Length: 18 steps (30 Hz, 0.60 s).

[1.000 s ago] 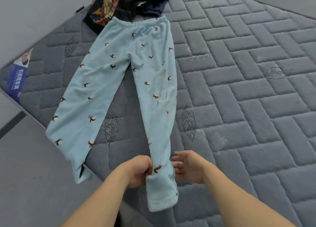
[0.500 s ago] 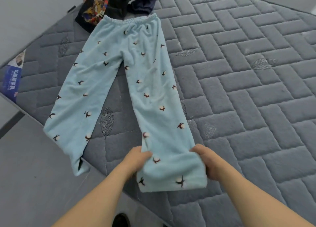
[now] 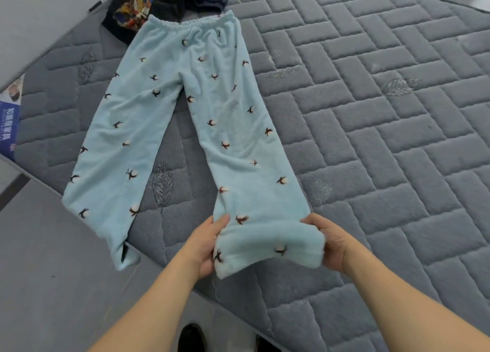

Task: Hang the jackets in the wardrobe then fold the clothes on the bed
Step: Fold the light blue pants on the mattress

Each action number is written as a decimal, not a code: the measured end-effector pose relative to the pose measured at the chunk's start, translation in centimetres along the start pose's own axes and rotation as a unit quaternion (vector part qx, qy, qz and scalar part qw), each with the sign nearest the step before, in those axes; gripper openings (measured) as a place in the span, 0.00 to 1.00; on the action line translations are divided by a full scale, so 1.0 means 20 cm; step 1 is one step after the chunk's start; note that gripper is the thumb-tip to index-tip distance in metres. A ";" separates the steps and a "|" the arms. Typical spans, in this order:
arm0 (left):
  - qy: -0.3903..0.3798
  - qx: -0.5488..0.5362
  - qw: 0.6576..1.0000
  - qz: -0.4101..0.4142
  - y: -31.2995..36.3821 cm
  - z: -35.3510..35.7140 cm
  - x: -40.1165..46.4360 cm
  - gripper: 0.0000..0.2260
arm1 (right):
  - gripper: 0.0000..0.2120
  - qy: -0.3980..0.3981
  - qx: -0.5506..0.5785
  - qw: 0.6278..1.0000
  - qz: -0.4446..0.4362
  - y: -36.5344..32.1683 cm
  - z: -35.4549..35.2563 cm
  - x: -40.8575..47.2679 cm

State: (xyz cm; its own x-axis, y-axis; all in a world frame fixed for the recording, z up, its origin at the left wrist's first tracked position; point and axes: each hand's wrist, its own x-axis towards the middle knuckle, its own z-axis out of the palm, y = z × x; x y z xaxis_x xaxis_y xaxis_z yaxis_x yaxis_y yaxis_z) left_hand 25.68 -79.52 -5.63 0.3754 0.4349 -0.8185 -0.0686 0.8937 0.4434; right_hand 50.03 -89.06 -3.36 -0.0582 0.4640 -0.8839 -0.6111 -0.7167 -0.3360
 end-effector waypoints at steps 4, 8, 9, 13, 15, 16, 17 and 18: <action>0.110 0.281 0.951 -0.067 -0.14 -0.06 -0.07 0.08 | 0.02 0.179 -0.173 0.969 -0.001 0.07 -0.09 0.02; 0.210 0.337 0.913 -0.094 -0.11 -0.21 -0.04 0.08 | 0.21 0.340 -0.443 0.829 0.014 0.10 -0.01 0.09; 0.224 0.343 0.909 -0.071 -0.06 -0.26 -0.02 0.07 | 0.23 0.349 -0.500 0.793 -0.001 0.09 0.07 0.11; 0.299 0.367 0.880 0.021 0.20 -0.50 0.01 0.03 | 0.19 0.259 -0.579 0.765 -0.108 0.09 0.53 0.29; 0.337 0.376 0.861 0.051 0.33 -0.66 -0.01 0.03 | 0.15 0.169 -0.568 0.797 -0.117 0.13 0.79 0.38; 0.358 0.381 0.850 0.059 0.41 -0.79 -0.02 0.04 | 0.11 0.127 -0.562 0.809 -0.115 0.17 0.96 0.45; 0.368 0.385 0.844 0.063 0.46 -0.87 -0.02 0.05 | 0.05 0.094 -0.562 0.814 -0.110 0.20 1.06 0.48; 0.375 0.382 0.842 0.066 0.50 -0.93 -0.02 0.07 | 0.07 0.069 -0.563 0.817 -0.102 0.24 1.15 0.50</action>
State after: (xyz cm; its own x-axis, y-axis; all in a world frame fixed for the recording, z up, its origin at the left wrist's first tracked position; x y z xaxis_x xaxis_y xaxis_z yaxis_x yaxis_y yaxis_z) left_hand 7.56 -68.69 -7.61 -0.2976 0.7290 -0.6164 0.6589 0.6241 0.4199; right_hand 28.39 -75.78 -6.33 0.0905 0.6269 -0.7739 0.5223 -0.6915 -0.4990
